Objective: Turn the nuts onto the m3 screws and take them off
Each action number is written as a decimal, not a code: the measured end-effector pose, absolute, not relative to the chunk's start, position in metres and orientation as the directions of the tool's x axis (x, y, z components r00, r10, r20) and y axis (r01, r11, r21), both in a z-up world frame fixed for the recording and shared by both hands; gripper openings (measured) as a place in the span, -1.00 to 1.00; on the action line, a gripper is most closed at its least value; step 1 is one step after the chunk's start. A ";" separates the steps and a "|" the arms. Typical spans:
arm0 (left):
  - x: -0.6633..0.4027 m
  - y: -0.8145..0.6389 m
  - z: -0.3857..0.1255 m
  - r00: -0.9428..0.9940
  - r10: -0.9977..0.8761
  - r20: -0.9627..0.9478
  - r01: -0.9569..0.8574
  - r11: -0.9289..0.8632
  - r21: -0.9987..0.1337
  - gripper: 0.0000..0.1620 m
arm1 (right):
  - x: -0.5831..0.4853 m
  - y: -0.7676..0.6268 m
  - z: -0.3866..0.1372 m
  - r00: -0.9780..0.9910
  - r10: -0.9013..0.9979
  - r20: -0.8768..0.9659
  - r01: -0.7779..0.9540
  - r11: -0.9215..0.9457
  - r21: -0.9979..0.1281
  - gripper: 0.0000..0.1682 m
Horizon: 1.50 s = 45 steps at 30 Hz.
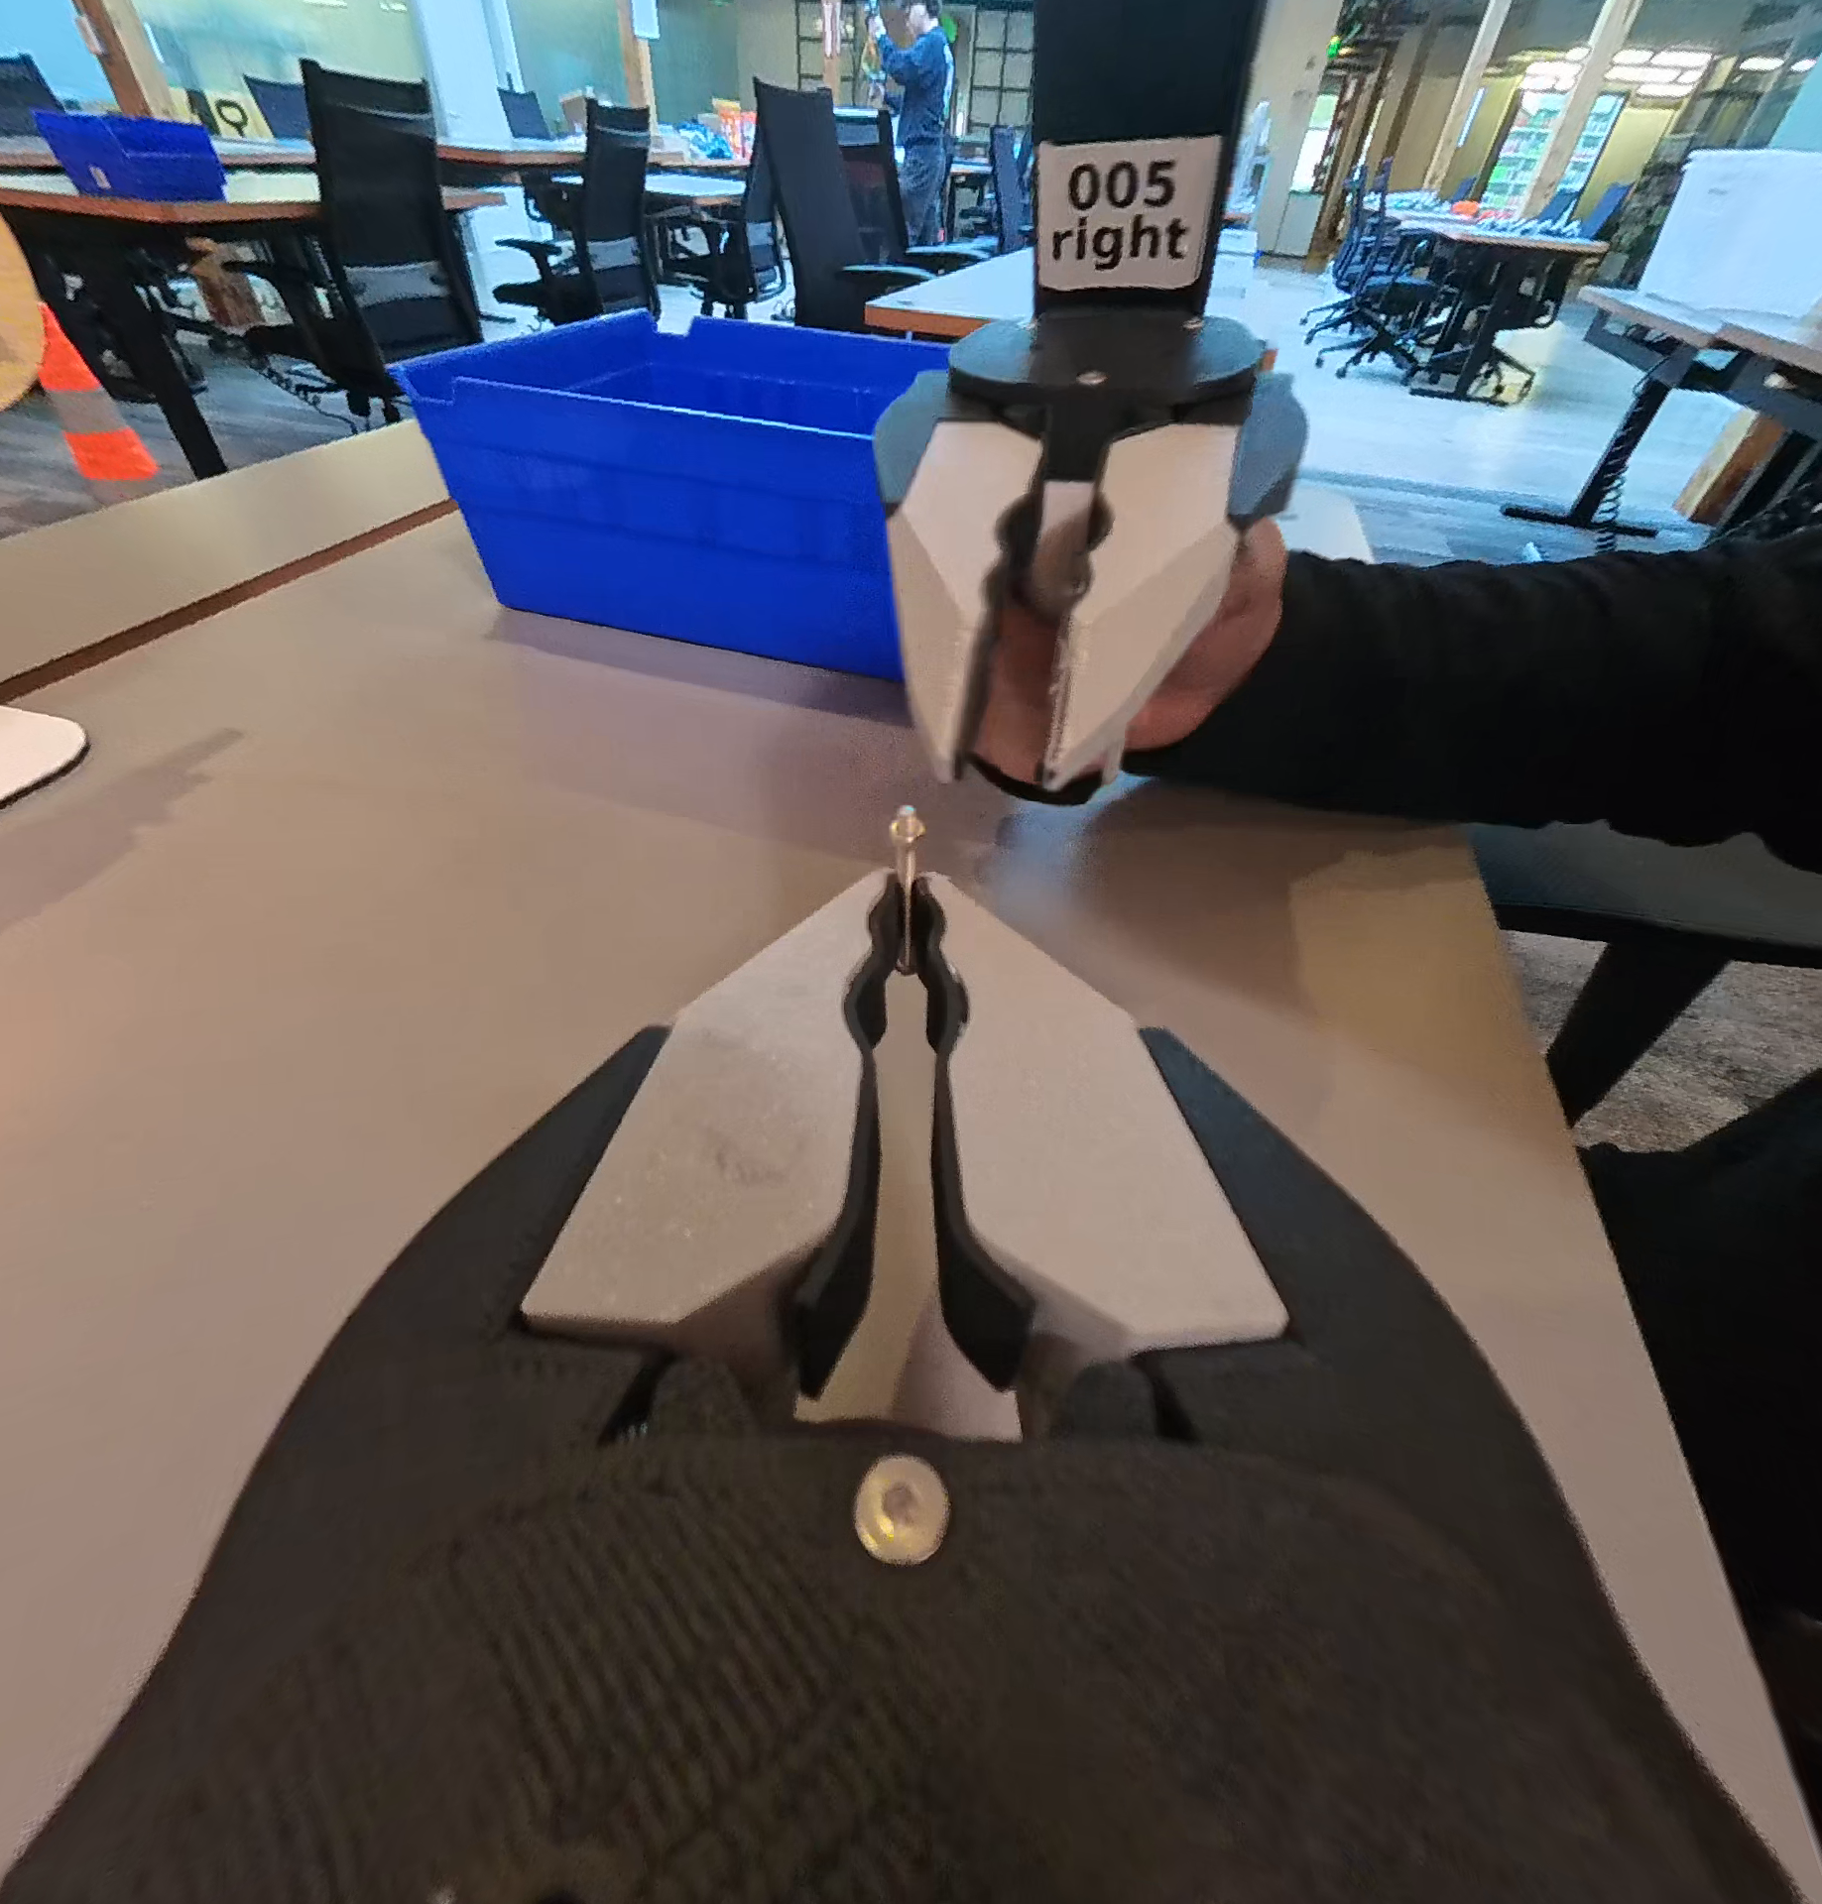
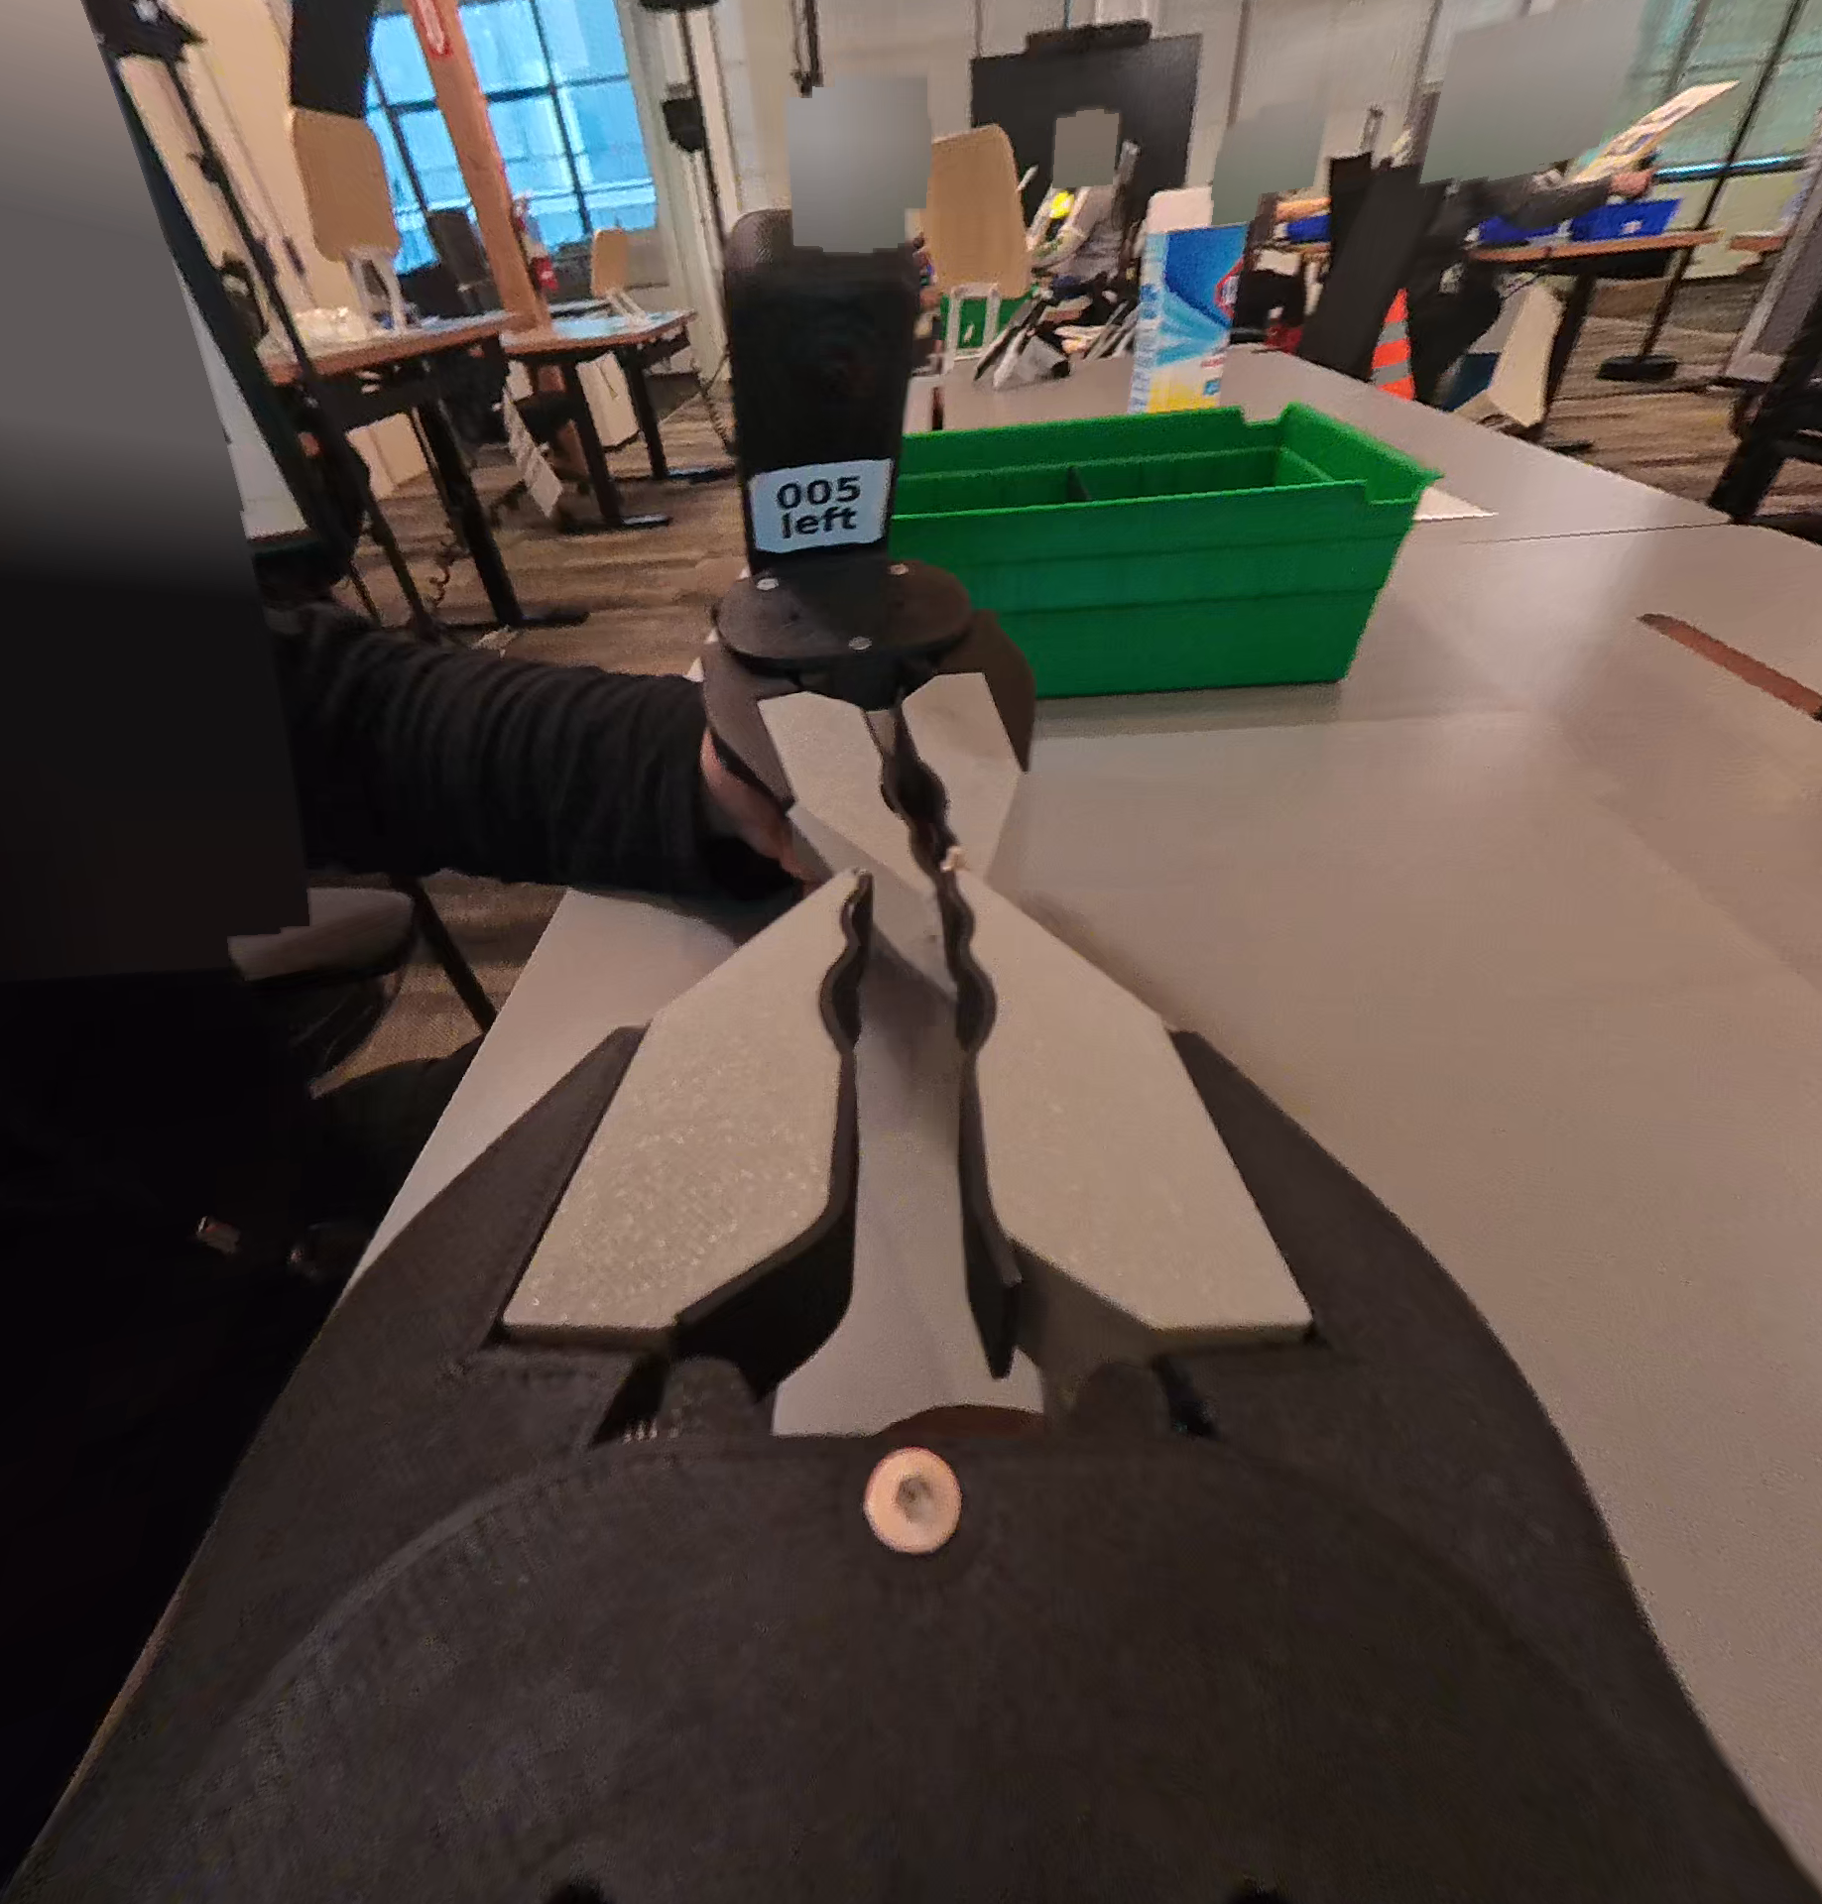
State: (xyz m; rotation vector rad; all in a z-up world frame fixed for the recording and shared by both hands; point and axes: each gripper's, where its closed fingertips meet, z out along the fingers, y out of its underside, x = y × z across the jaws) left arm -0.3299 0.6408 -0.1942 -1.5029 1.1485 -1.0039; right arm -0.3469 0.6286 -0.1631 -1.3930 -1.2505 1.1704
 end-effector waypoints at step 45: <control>-0.332 0.658 -0.200 0.329 -0.941 0.081 -0.203 -0.154 -0.967 -0.64 | -0.190 0.671 -0.075 0.741 0.652 0.161 0.182 0.035 -0.983 -0.98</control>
